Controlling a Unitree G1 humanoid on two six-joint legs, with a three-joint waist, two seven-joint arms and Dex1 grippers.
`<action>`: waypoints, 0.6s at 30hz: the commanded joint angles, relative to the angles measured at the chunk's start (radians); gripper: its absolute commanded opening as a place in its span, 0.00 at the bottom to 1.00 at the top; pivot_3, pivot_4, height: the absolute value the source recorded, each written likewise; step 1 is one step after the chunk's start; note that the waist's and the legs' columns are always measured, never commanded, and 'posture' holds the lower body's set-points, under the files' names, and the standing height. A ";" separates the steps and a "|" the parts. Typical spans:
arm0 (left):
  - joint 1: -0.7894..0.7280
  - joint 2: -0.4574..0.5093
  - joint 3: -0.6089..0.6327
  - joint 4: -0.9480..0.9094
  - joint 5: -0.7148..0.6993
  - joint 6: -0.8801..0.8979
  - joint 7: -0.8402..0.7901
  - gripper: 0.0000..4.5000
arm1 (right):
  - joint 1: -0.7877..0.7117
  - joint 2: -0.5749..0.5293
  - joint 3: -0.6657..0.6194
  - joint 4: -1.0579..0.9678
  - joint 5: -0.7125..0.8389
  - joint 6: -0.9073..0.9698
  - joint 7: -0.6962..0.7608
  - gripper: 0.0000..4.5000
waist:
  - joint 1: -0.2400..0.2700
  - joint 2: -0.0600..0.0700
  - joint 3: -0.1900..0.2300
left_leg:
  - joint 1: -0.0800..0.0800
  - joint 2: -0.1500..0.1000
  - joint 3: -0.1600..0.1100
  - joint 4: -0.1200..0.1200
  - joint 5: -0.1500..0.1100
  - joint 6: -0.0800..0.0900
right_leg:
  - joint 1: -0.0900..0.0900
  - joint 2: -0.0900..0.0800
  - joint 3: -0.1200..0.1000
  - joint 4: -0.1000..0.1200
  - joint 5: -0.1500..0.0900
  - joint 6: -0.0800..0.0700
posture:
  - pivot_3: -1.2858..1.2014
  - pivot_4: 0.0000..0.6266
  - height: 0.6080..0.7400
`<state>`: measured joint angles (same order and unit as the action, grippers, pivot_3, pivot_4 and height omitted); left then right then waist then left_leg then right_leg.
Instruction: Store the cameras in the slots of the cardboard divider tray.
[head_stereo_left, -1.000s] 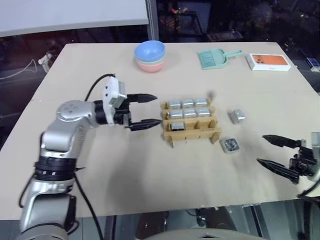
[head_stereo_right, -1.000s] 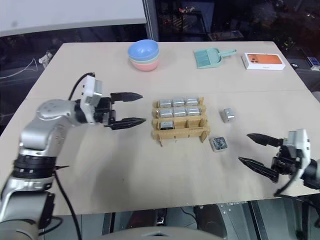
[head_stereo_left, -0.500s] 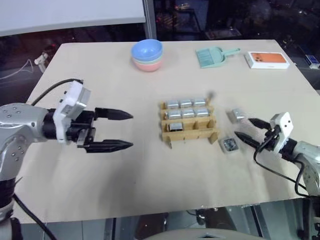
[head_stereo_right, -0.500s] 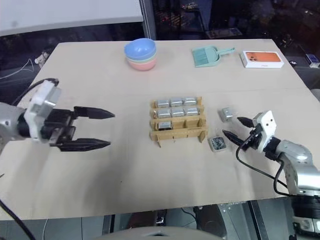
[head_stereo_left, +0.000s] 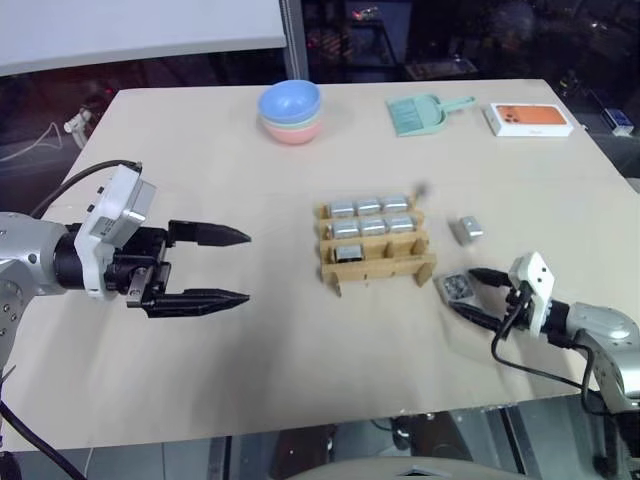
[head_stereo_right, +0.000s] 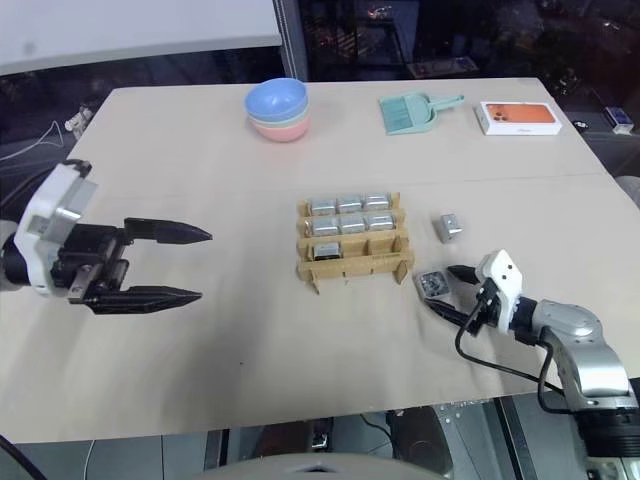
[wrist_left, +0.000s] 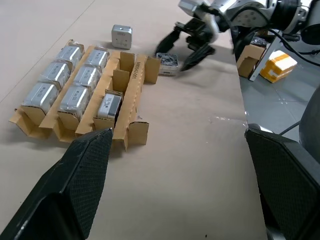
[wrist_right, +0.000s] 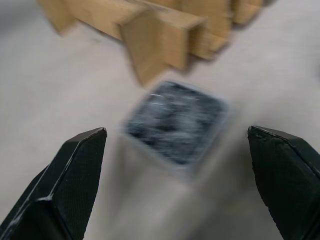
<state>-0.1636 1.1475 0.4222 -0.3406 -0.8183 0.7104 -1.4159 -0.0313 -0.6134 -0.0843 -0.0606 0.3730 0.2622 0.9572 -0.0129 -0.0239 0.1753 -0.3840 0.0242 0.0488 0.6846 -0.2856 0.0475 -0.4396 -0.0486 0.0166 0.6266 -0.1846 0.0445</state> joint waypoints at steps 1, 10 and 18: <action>0.005 0.019 0.034 -0.017 -0.009 -0.012 -0.010 0.97 | 0.020 0.032 0.011 -0.032 -0.012 -0.028 -0.037 1.00 | 0.001 0.000 0.000 | 0.000 0.000 0.000 0.000 0.000 0.000 | 0.000 0.000 0.000 0.000 0.000 0.000 | 0.52 0.24 1.00; 0.014 0.017 0.027 -0.009 0.000 -0.026 -0.015 0.97 | 0.150 0.184 0.055 -0.179 -0.072 -0.059 -0.232 1.00 | 0.000 -0.001 0.000 | 0.000 0.001 0.000 0.000 0.000 0.000 | 0.000 0.000 0.000 0.000 0.000 0.000 | 0.52 0.24 1.00; -0.004 0.018 -0.004 0.013 0.010 -0.044 -0.024 0.97 | 0.202 0.297 0.059 -0.233 -0.160 -0.098 -0.436 1.00 | 0.000 -0.001 0.000 | 0.000 0.001 0.000 0.000 0.000 0.000 | 0.000 0.000 0.000 0.000 0.000 0.000 | 0.52 0.24 1.00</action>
<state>-0.1532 1.1486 0.4168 -0.3283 -0.8073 0.6844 -1.4296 0.1594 -0.3253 -0.0198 -0.2637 0.2345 0.1710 0.5712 -0.0131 -0.0244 0.1749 -0.3835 0.0255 0.0491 0.6845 -0.2855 0.0471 -0.4396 -0.0486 0.0167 0.6267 -0.1847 0.0445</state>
